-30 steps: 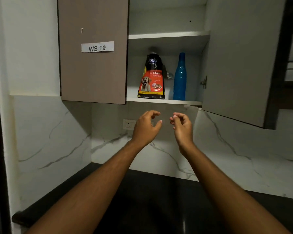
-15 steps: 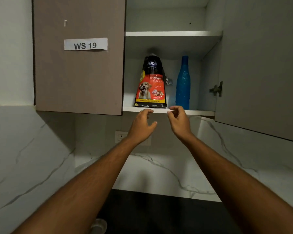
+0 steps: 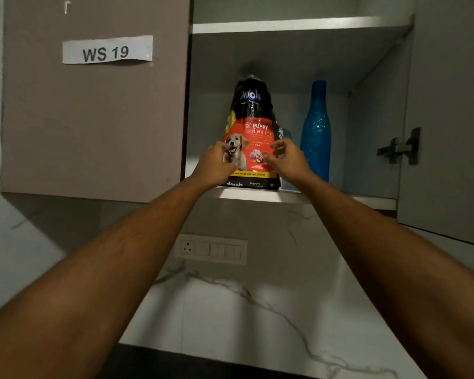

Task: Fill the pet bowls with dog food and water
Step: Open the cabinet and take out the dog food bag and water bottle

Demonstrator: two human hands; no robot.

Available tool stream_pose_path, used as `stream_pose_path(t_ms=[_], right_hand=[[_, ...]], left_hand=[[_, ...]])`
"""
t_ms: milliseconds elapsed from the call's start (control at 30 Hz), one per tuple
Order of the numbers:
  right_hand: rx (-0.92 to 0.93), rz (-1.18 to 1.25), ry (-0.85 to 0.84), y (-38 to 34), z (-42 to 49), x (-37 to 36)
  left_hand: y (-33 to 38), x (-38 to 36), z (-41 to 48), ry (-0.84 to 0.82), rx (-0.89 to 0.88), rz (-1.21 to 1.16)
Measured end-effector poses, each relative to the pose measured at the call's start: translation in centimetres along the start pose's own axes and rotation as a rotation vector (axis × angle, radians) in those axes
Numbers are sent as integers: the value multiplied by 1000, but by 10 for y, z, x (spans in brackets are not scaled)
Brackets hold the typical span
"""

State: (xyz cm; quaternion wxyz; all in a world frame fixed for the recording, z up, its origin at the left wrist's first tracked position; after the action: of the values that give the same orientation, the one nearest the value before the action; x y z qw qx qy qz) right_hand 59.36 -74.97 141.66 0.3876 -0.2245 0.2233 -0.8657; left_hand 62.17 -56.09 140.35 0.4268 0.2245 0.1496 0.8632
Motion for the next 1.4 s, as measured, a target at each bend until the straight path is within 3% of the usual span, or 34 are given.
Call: stream_pose_path(t_ms=[133,233,433,800,1033,1233,1400], right_hand=[[-48,38,90,16,31,-24],[-109,-37,136,30,51,-39],[-365,65,-81,60,62,-48],[-259,96,-50,13,17,-26],[-219,156,101,-23,-26,6],[-167,188,183,-54,-58,28],[-141,206,157,-76,-86,44]], left_hand=[[-31,-35,26,-190,137,-14],[-57,-59,47,-229,210,-115],[-62,-64,44,-288,365,-88],[-38,-40,31,-158,286,-134],[-10,10,5,-19,97,-177],[15,52,-26,20,67,-272],[40,85,-58,73,53,-244]])
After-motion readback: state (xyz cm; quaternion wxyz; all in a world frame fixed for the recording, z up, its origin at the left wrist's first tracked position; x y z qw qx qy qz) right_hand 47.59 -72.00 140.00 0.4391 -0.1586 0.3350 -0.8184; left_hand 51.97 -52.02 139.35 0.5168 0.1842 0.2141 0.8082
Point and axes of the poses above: each hand's wrist, its own z-axis towards the middle knuckle, its own x-axis out of the back of the hand, y = z × x, the point moved 5 cm from there along z, towards the middle knuckle, and after that the axes turned 11 degrees about y, right-handed, at the moved point
